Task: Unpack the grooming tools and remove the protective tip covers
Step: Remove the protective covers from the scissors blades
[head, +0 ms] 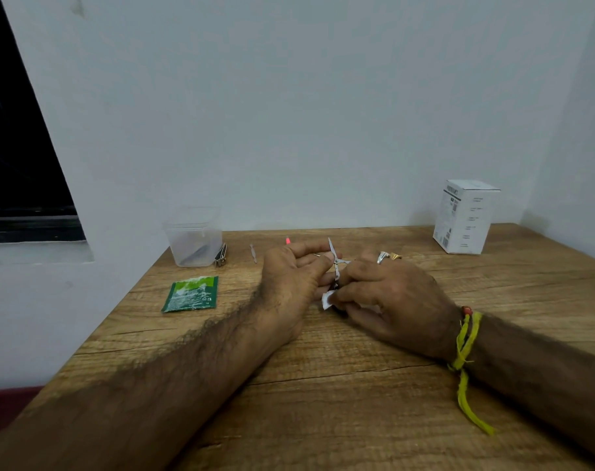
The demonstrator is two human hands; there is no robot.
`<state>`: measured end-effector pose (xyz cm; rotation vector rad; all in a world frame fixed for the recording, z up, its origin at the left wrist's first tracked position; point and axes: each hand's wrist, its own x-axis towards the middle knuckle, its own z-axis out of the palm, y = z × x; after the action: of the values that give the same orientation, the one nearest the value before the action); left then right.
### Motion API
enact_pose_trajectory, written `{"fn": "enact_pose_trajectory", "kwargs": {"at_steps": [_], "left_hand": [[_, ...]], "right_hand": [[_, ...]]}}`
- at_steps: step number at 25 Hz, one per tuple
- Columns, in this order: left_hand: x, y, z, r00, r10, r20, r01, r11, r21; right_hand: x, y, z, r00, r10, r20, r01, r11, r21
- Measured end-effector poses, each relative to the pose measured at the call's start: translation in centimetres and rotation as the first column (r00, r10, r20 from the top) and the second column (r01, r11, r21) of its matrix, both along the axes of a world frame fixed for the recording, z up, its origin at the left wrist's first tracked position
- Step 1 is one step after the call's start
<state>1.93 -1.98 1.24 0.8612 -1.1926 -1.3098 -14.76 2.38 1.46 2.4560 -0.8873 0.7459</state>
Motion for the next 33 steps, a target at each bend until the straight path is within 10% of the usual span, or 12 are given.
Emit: {"fn": "enact_pose_trajectory", "kwargs": {"at_steps": [33], "left_hand": [[0.2,-0.2,-0.1,0.999,-0.037,0.012,0.037,0.998,0.044]], "right_hand": [[-1.8,-0.5,0.8,0.998,0.008,0.062,-0.015,0.994,0.110]]}}
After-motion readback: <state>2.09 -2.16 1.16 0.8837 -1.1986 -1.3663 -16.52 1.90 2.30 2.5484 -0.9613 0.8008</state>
